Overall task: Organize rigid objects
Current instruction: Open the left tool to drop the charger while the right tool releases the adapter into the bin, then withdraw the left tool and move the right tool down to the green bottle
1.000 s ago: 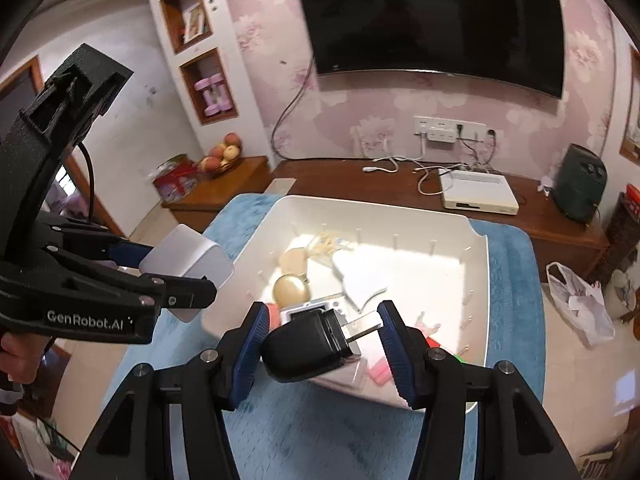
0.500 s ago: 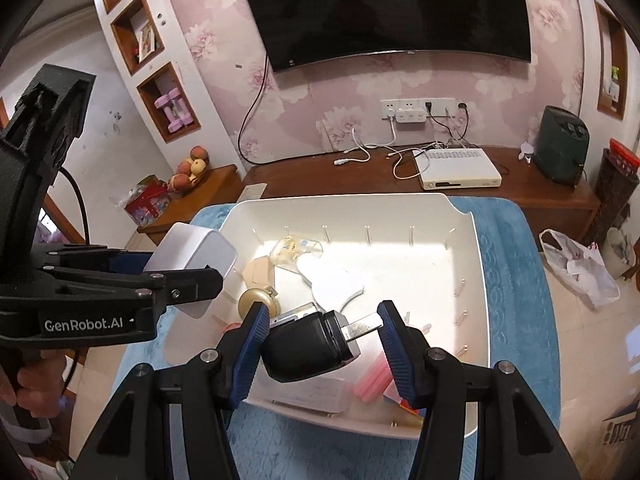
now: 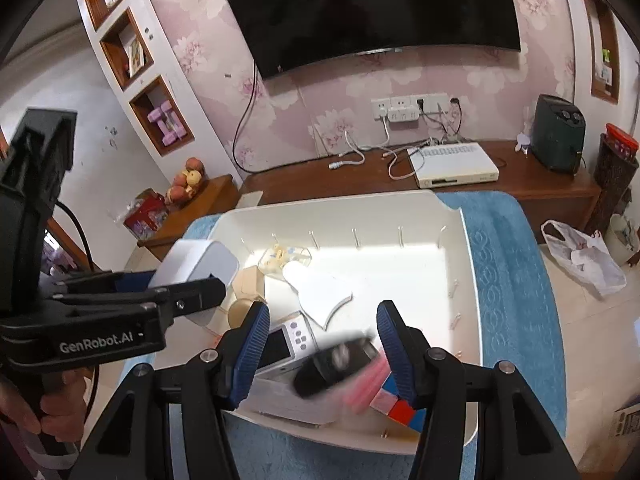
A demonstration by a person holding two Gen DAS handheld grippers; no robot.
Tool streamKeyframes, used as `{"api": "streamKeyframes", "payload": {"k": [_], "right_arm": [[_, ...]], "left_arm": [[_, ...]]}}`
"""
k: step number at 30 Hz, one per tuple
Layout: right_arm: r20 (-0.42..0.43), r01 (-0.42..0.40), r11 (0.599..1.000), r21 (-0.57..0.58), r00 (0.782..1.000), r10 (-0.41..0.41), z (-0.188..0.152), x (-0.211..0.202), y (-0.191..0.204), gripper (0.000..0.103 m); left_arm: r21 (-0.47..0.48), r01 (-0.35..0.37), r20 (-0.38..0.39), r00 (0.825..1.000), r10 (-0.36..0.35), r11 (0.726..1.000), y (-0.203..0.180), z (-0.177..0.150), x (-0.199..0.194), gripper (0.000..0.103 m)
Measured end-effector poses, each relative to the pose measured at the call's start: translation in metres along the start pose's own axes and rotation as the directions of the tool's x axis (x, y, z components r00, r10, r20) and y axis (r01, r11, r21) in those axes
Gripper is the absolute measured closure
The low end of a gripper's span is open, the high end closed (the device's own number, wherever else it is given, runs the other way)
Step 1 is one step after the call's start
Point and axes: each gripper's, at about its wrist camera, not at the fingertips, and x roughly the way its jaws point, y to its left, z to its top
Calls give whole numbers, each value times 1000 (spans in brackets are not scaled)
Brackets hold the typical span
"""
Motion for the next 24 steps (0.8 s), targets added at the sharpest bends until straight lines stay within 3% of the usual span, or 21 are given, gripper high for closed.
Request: {"api": "streamKeyframes", "payload": {"k": [4, 8, 14, 20, 24], "right_arm": [[8, -1, 1000, -17, 1000, 1, 1, -7, -1, 46], [25, -20, 1000, -13, 999, 20, 1, -16, -3, 40], [48, -57, 998, -26, 997, 58, 3, -33, 2, 33], [73, -109, 994, -26, 991, 110, 3, -54, 3, 23], [71, -154, 988, 5, 986, 153, 1, -64, 1, 22]], "left_arm": [[-30, 0, 11, 1000, 0, 1000, -1, 0, -5, 44], [-34, -4, 103, 995, 7, 999, -5, 1, -28, 43], [-43, -28, 179, 983, 35, 999, -11, 1, -56, 31], [-61, -69, 210, 974, 80, 996, -17, -14, -81, 25], [-77, -115, 209, 969, 129, 990, -21, -30, -95, 22]]}}
